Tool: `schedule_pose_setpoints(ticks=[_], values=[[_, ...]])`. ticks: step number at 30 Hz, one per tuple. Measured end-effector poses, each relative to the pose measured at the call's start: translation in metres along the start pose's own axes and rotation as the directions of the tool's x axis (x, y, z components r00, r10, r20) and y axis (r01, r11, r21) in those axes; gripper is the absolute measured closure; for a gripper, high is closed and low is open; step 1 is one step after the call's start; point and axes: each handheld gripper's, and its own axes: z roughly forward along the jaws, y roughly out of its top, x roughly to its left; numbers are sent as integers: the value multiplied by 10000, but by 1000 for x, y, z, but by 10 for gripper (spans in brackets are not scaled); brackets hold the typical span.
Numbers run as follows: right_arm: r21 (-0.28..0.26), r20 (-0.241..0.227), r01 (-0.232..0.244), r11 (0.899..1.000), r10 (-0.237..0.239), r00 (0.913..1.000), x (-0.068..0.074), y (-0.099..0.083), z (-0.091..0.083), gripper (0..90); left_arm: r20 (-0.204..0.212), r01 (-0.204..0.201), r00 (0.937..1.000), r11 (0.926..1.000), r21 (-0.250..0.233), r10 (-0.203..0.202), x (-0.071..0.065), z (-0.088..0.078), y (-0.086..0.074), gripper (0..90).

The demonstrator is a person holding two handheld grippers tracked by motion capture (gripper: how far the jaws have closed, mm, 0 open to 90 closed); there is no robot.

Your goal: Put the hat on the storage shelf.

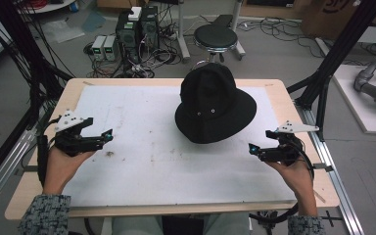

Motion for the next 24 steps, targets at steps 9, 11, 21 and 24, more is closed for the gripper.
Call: schedule_pose_setpoints(ticks=[9, 11, 21, 24], values=[[6, -16, 94, 10000, -94, 10000, 0, 1, -1, 107, -182, 564, 9982, 9984, -39, -565, 6, -5, -25, 154], [14, 21, 39, 10000, -39, 10000, 1, 1, -1, 108, -185, 573, 9982, 9983, -71, -574, 7, -6, -27, 153], [142, -7, 231, 9996, -231, 9997, 4, 4, 3, 107, -202, 527, 9984, 9985, -171, -531, 7, -8, -30, 153], [116, -16, 204, 9997, -203, 9998, 4, 4, 2, 107, -202, 516, 9984, 9986, -150, -519, 6, -7, -31, 154]])
